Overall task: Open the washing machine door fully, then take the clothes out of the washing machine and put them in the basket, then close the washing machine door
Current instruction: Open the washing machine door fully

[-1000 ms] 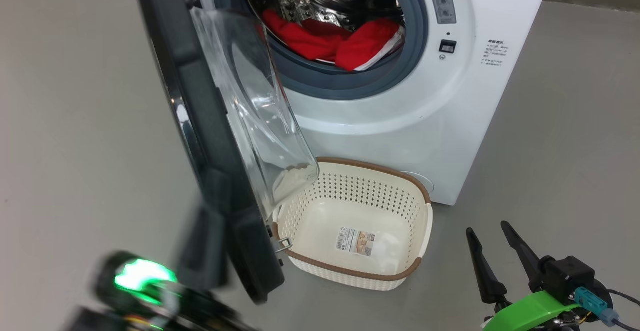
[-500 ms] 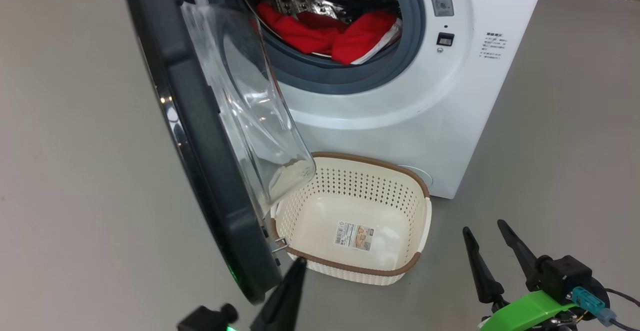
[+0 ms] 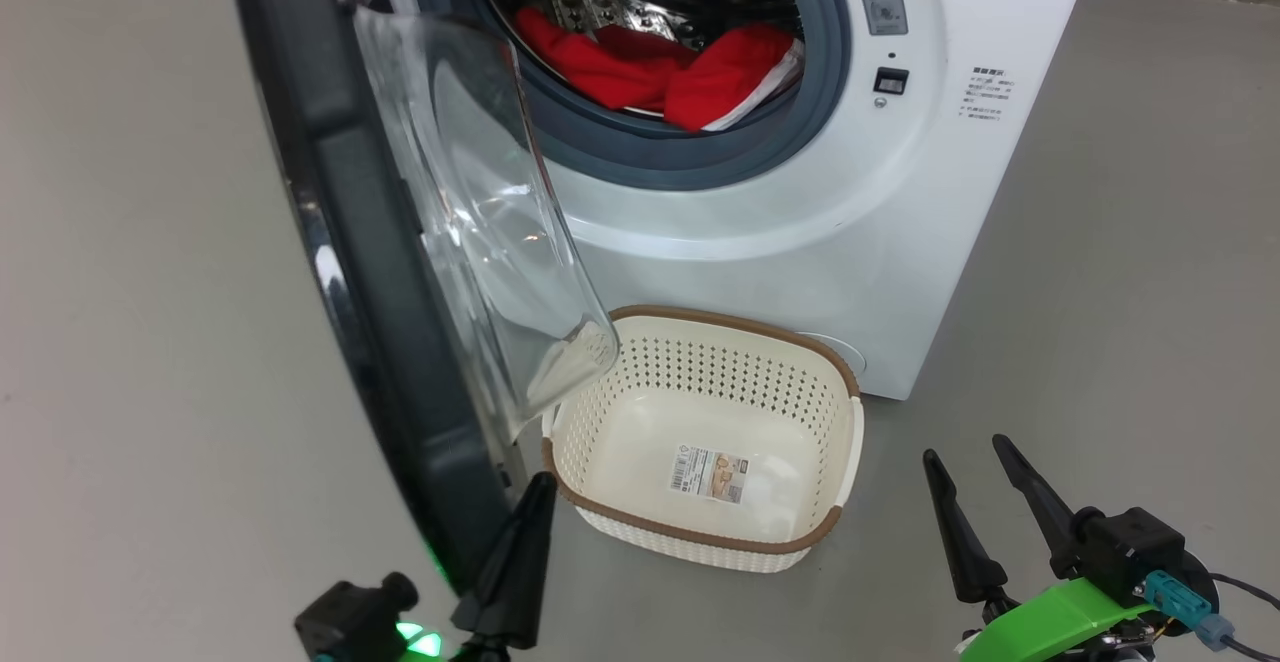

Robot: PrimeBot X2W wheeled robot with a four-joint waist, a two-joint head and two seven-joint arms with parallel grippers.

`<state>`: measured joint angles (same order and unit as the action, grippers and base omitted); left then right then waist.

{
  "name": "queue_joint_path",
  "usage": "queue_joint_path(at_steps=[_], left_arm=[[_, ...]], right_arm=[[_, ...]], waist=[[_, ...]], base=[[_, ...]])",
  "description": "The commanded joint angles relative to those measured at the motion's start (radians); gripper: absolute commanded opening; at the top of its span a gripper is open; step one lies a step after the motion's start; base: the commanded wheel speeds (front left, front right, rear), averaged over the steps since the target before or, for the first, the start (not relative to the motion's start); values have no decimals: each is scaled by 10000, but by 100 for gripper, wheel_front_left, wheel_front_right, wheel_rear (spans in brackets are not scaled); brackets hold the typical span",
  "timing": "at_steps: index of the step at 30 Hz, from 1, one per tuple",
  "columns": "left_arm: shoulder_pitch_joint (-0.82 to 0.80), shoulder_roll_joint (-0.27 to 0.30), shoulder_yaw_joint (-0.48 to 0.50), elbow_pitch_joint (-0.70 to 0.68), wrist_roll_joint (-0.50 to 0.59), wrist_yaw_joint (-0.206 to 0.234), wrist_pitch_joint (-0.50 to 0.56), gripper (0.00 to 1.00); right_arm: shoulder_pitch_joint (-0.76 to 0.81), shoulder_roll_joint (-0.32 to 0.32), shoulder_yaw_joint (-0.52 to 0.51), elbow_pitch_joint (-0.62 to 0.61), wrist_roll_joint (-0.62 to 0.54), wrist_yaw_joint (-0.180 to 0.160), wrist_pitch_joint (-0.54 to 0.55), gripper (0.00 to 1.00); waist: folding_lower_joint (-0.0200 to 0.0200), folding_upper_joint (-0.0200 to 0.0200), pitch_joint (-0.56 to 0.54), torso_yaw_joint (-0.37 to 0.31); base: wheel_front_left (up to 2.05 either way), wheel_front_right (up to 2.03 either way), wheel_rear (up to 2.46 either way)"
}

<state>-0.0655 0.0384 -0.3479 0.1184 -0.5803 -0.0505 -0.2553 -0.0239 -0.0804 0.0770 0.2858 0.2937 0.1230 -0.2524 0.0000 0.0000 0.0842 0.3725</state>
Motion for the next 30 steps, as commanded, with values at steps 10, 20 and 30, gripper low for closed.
queue_joint_path(at_steps=[10, 20, 30], left_arm=[[373, 118, 2113, -500, 476, 437, -65, 0], [229, 118, 4531, -115, 1246, 347, -65, 0], [-561, 118, 6664, 590, 2133, 54, -65, 0]], right_arm=[[-241, -61, 216, -295, 109, 77, -93, 100], [-292, -95, 290, -297, 75, 77, -93, 100], [-352, -145, 316, -284, 54, 77, -93, 100]], waist=[[0, 0, 36, 218], [0, 0, 167, 247], [0, 0, 339, 100]], base=[[0, 0, 0], [0, 0, 0], [0, 0, 0]])
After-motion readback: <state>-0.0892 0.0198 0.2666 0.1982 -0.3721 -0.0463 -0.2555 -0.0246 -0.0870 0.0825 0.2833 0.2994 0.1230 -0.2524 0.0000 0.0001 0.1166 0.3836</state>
